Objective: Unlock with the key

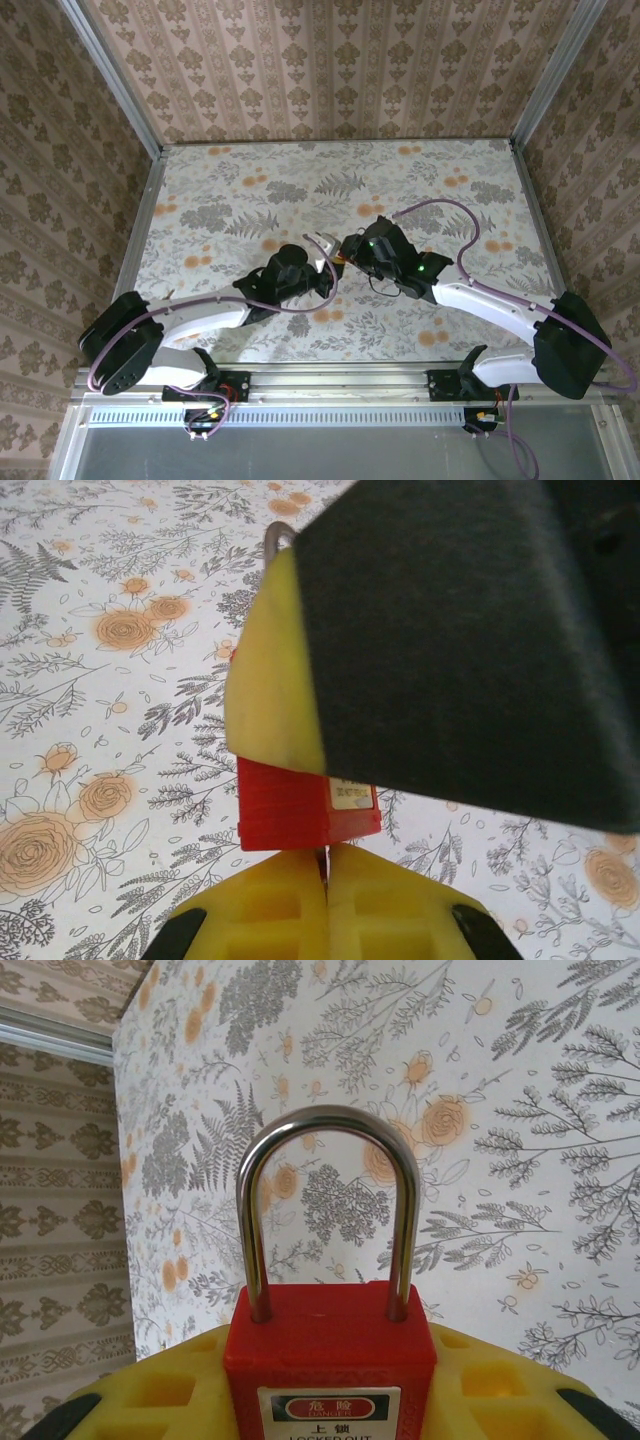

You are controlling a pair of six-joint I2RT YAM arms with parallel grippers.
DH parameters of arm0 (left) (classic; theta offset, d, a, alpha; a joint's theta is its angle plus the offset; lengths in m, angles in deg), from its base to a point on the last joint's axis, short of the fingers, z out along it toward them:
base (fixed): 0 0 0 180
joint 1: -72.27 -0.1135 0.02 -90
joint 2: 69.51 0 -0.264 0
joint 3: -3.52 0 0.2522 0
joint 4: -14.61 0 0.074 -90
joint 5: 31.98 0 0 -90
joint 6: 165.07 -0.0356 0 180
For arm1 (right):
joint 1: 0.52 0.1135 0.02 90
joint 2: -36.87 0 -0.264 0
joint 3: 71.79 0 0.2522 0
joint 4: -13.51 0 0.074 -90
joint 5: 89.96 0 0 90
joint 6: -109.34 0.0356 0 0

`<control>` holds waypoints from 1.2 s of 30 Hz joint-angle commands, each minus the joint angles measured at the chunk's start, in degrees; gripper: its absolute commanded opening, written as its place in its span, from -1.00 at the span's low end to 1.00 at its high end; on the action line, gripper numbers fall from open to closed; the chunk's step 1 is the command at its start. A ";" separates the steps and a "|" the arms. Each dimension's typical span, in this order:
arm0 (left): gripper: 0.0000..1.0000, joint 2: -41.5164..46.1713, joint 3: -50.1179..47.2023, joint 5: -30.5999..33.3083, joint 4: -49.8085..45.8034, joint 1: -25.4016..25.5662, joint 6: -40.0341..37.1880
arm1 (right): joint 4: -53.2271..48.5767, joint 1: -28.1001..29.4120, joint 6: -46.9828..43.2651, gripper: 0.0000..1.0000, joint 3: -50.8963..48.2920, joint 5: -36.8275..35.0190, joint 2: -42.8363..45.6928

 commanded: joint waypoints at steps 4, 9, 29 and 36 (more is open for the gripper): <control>-1.00 -0.50 1.67 2.52 2.95 4.05 -9.97 | -1.48 -1.71 2.38 -1.00 -1.69 5.46 0.97; -1.00 -0.65 1.09 2.48 3.99 5.28 -11.79 | -3.52 -3.06 1.85 -1.00 -1.43 7.09 1.39; -0.03 5.86 -5.80 -0.25 -0.17 5.61 -15.58 | -6.81 -6.33 -0.09 -1.00 -0.95 10.64 0.40; 0.40 7.67 -9.71 2.36 0.71 6.00 -17.76 | -7.08 -6.35 -0.61 -1.00 -1.03 11.03 0.37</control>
